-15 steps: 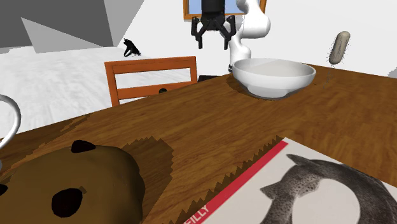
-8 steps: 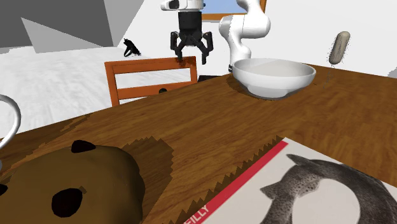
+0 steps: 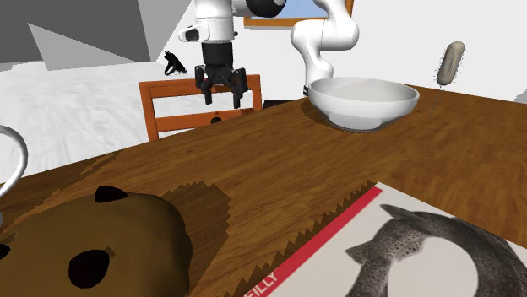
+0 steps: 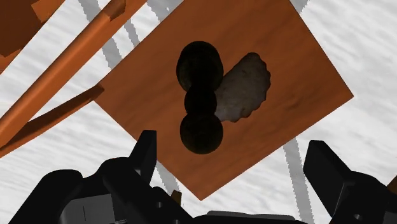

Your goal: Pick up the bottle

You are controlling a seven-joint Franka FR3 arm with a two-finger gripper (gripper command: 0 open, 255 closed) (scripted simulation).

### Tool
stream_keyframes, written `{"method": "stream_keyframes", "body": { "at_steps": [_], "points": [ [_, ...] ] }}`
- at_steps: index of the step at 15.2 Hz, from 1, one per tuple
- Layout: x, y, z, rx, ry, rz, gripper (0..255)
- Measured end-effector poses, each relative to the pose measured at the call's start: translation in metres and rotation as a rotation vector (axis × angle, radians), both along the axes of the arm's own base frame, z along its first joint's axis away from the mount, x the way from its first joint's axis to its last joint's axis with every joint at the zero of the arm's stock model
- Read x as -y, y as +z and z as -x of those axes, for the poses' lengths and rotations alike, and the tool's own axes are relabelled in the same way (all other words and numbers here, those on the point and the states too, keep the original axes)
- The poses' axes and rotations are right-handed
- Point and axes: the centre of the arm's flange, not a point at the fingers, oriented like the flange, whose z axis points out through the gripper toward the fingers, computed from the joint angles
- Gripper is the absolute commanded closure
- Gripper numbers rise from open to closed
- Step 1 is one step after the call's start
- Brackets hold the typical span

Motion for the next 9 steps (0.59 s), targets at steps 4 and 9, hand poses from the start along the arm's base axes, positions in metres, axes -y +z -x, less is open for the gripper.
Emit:
{"method": "stream_keyframes", "body": {
  "at_steps": [4, 9],
  "points": [
    [0.019, -0.023, -0.005, 0.004, -0.011, 0.003, 0],
    [0.020, -0.048, -0.007, 0.004, -0.011, 0.004, 0]
  ]
}}
